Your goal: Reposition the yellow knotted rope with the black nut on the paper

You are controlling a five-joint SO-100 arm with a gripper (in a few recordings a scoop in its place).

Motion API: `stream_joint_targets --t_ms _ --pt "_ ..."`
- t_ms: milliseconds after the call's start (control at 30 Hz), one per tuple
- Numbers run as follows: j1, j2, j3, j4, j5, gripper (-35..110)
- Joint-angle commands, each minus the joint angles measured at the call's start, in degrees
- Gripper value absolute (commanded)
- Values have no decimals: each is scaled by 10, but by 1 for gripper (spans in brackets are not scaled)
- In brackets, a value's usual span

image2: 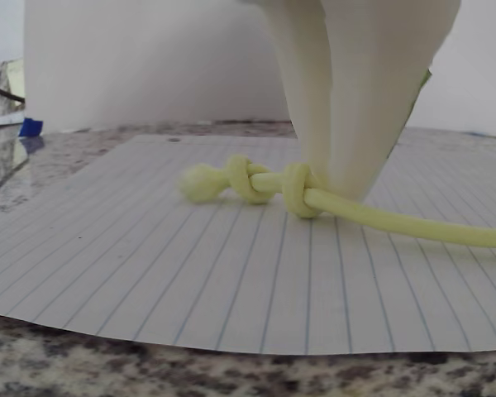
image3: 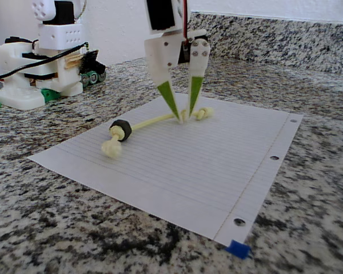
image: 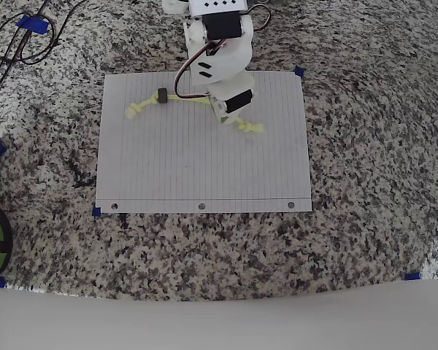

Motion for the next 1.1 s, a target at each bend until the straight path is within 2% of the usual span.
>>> stream_joint_targets --t_ms 0,333,533,733,900,1067 --pt "-13 31 -3 3 -11 0" --pt "-48 42 -1 3 -32 0" --pt "3 74 -4 -19 -34 0" --pt "89 184 4 -45 -29 0" --pt "135 312 83 -113 -25 0" --pt "152 442 159 -94 -32 0"
